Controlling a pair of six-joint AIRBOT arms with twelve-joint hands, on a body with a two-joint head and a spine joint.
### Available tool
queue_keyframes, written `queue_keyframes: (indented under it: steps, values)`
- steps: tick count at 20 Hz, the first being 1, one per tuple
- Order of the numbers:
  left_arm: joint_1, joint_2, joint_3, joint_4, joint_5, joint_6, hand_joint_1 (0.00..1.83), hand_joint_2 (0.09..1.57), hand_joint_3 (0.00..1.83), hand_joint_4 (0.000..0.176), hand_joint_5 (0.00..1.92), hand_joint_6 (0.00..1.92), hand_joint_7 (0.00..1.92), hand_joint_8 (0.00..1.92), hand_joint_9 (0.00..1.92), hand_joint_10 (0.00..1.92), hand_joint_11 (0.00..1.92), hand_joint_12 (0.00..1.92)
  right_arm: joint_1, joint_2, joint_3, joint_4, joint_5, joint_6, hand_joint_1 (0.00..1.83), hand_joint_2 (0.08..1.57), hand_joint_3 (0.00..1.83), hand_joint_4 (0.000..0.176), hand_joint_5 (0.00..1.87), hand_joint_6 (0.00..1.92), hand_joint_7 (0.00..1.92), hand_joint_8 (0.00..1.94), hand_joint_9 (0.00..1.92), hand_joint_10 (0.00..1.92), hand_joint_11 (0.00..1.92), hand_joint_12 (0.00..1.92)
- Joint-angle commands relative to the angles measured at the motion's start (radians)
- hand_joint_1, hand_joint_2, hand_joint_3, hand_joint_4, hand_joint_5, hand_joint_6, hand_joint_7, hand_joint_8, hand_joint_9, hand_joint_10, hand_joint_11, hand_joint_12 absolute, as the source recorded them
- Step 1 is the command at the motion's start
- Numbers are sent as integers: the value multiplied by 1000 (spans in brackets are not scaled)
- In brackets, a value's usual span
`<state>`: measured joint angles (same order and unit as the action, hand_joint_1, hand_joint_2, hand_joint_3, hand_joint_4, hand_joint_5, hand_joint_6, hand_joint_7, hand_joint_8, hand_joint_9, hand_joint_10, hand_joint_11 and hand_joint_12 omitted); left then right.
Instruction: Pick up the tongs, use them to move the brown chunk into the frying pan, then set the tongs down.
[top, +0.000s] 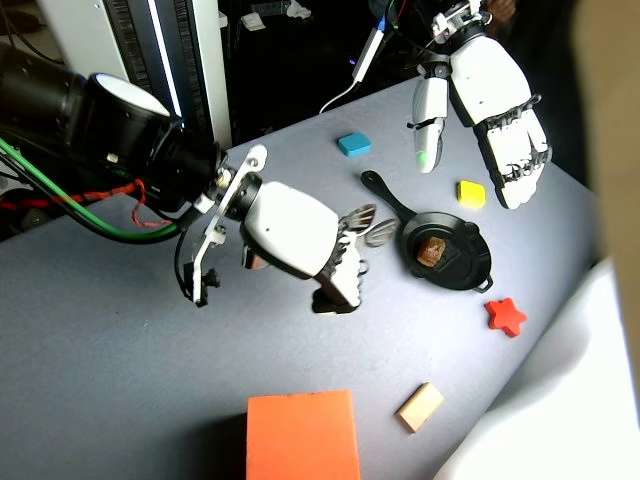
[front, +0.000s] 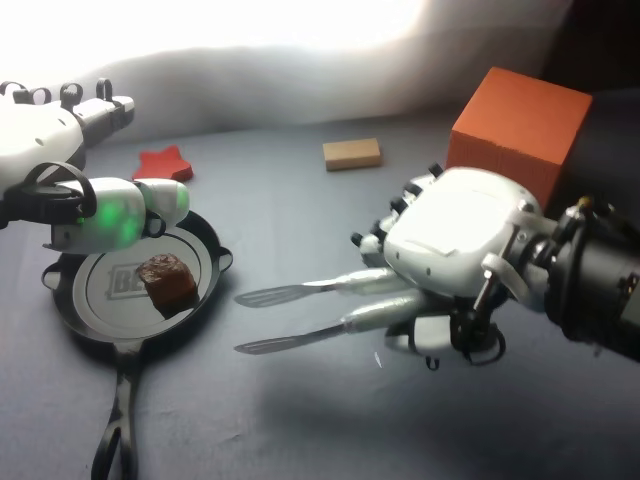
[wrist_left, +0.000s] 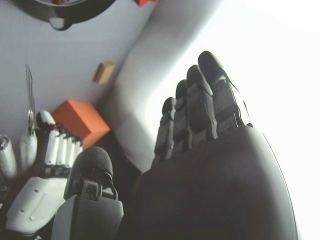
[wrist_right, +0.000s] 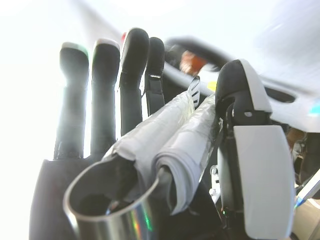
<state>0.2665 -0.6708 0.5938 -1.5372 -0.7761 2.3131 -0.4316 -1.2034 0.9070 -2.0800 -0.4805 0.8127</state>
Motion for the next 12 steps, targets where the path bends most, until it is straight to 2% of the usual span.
queue_keyframes:
  steps: [1,2,5,6,9,10,12]
  values:
    - [-2,0,-9,81,-33,-5,13,1297,1,39,58,1,133,1,176,4,0,713,0,-3,4,-50,-95,7,540,1276,4,0,548,575,604,1154,514,1750,416,1921]
    - [5,-1,-14,82,-33,-7,4,1304,3,34,58,1,137,2,183,6,0,703,-25,-18,14,-50,-113,19,545,1276,3,0,551,575,612,1154,531,1747,436,1921]
    - [47,-13,-26,134,-34,-75,1,1296,0,41,62,0,155,3,197,5,0,708,-77,-55,23,-49,-199,53,523,1283,5,0,541,578,622,1160,542,1741,428,1921]
    - [60,-16,-32,138,-39,-84,29,1288,0,37,86,6,168,4,209,6,0,735,-87,-63,24,-50,-220,68,524,1284,5,0,537,583,620,1160,546,1741,436,1921]
    - [98,-25,-47,165,-53,-119,3,1286,0,35,59,0,124,1,167,1,0,631,-110,-70,28,-50,-229,104,529,1284,3,0,541,593,629,1152,557,1732,443,1921]
    - [107,-30,-50,171,-53,-124,0,1291,1,40,57,1,129,3,173,3,0,651,-117,-70,28,-50,-229,104,541,1282,1,0,540,592,626,1147,546,1732,435,1921]
    - [117,-36,-56,179,-53,-124,11,1294,1,36,55,0,133,2,177,3,0,676,-128,-68,27,-50,-229,104,558,1277,0,0,538,584,627,1118,538,1724,436,1921]
